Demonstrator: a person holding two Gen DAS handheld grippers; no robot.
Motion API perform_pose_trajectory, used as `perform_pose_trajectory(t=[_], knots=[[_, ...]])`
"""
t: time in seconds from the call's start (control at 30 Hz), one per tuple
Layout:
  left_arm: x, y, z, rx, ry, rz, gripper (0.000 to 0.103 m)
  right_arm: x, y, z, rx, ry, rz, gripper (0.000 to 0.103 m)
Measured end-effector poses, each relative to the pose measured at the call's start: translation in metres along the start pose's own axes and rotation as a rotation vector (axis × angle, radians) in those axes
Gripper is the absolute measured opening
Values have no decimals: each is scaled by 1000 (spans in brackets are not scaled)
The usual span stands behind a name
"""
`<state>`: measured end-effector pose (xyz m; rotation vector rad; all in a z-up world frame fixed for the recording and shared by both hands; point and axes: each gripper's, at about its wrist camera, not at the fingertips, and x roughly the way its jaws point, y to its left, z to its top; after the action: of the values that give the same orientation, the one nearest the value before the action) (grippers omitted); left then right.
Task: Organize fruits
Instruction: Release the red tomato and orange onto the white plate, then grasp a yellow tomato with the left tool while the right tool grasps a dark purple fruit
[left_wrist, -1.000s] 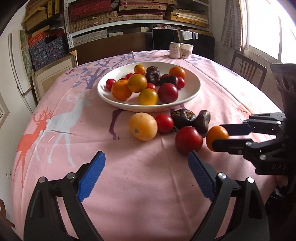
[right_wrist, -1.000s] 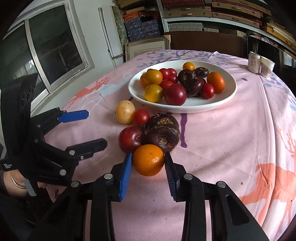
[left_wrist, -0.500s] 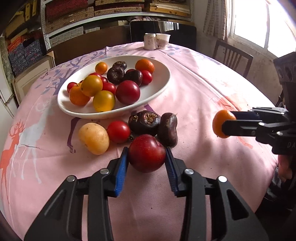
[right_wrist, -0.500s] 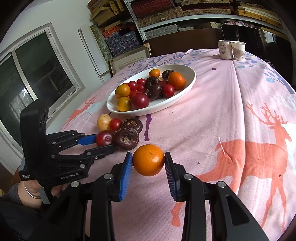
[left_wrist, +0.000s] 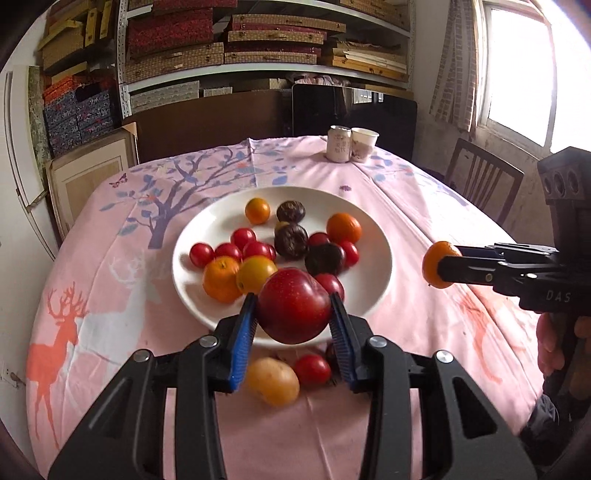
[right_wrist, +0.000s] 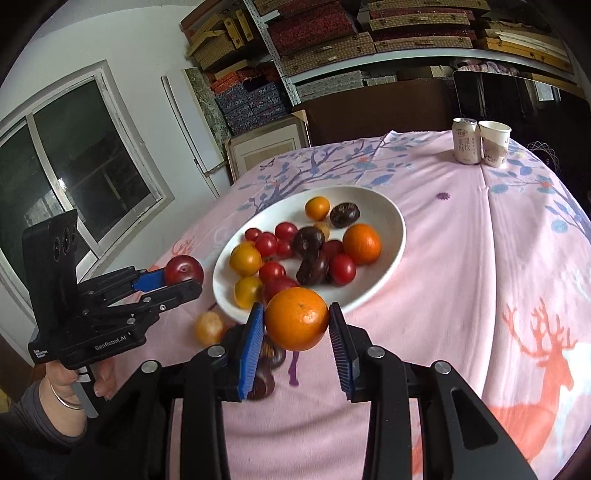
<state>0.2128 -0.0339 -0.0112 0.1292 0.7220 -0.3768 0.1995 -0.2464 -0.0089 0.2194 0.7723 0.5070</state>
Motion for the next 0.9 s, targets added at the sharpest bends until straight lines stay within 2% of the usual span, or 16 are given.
perform_pose_trajectory(t=[0.13,0.23,0.3,0.33,0.37,0.43,0.6,0.77,0.83,0.9], knots=[[35,11,30,-35,37,-10,38,31,-1,38,5,11,-17,36],[65,16,43,-46,74,21,38,59,-6,56,26,33,-36,36],[78,23,47,-93,97,27,50,77,-11,64,39,71,-18,37],[80,28,48,-121,94,33,64,82,-12,67,43,79,-9,45],[78,31,49,-147,79,31,72,83,-13,68,40,70,-20,48],[63,36,45,-170,32,25,78,74,-12,65,37,31,-27,51],[21,32,17,-79,-6,44,80,42,2,32,-25,27,-55,51],[-2,23,-37,64,50,75,81,18,28,-26,-140,96,-14,51],[-1,22,-54,89,71,88,81,18,40,-46,-182,125,-11,51],[4,25,-62,73,87,91,81,22,53,-58,-232,132,-32,51]])
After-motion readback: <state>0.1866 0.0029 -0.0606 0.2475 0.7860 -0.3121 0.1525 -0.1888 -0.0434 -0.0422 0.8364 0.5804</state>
